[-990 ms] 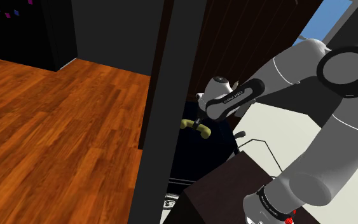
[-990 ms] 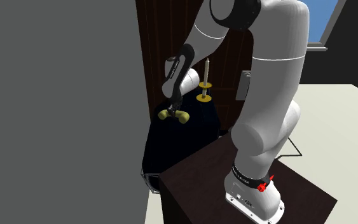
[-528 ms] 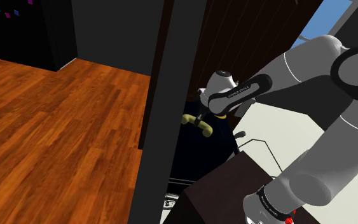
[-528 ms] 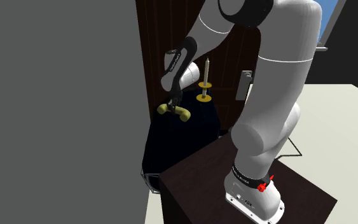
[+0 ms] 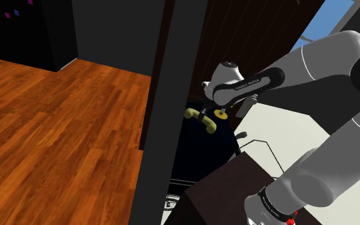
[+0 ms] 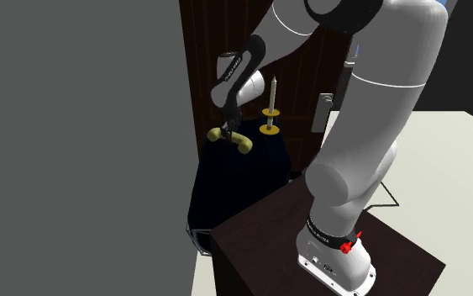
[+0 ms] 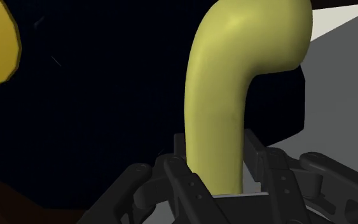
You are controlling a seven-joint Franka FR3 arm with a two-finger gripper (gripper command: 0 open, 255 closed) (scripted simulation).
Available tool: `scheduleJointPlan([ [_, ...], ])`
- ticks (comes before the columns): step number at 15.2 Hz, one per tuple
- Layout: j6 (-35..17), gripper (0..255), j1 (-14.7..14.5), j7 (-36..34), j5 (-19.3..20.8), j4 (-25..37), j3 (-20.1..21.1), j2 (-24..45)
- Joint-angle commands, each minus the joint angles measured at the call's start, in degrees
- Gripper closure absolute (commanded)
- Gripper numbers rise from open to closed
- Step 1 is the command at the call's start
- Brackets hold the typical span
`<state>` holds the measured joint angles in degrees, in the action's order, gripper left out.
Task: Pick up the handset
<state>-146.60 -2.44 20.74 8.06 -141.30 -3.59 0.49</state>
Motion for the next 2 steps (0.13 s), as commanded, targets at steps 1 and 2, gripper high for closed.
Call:
scheduleJointPlan([
  [1, 0.94, 255, -0.05, 0.06, -0.1, 0.18, 0.05, -0.74],
  [2, 0.94, 255, -0.05, 0.06, -0.1, 0.19, 0.05, -0.74],
])
